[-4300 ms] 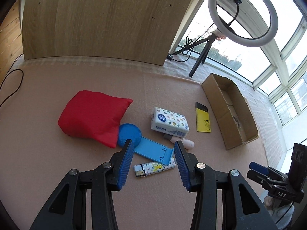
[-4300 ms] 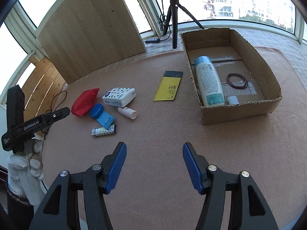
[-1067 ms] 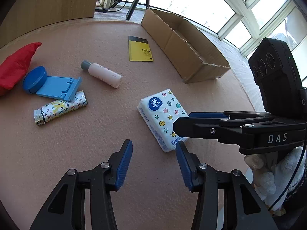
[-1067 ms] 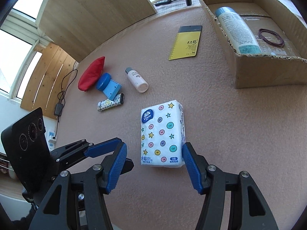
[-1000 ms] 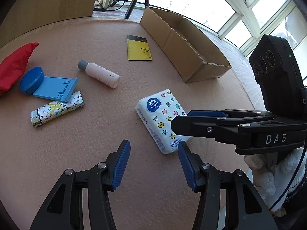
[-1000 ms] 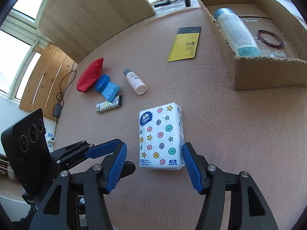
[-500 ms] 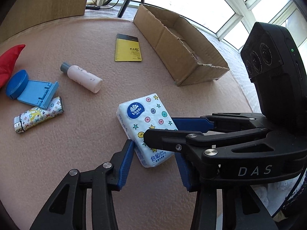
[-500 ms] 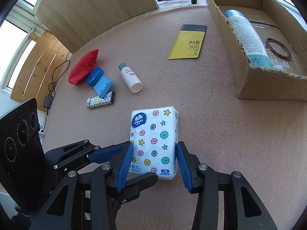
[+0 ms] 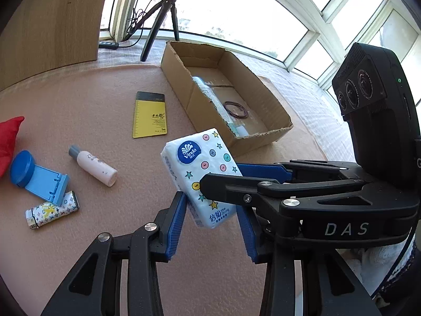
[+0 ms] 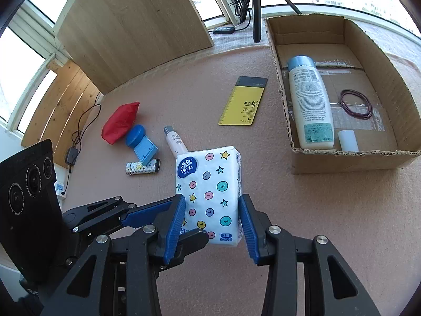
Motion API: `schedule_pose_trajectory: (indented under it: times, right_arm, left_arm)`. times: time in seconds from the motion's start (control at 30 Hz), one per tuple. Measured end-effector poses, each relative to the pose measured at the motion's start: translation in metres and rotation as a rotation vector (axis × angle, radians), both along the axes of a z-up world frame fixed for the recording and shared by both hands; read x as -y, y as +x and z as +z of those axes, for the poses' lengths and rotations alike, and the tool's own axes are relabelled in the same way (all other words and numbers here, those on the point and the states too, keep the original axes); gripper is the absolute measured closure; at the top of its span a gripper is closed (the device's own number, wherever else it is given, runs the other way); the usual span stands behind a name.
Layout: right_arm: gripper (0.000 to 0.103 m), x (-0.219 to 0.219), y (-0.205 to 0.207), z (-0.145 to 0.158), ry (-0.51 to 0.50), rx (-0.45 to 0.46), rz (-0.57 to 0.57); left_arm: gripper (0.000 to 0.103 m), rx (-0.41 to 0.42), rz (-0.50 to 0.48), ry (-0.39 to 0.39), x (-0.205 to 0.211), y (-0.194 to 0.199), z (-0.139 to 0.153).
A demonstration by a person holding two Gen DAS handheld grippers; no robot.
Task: Organize objects
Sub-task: 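Carry the tissue pack with the right gripper over the cardboard box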
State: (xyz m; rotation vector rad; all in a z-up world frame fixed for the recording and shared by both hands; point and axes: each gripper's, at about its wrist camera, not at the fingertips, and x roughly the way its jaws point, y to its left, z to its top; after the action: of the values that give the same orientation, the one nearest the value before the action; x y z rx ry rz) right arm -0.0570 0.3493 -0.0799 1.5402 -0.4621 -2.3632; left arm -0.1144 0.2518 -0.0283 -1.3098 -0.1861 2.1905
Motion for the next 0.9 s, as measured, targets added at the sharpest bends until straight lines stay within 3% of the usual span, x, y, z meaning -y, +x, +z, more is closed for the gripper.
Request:
schedule_pose_trajectory:
  times: [0.43,0.9]
  right_arm:
    - [0.064,-0.066,-0.032,0.047,0.039,-0.114,-0.101]
    - [0.064,-0.117,-0.052,0.043,0.068,-0.116,-0.172]
  left_arm:
    - [0.061,-0.110,-0.033,-0.011,-0.068,-0.057,0.042]
    - [0.061,-0.103,-0.058,-0.029,-0.124,-0.091,0.036]
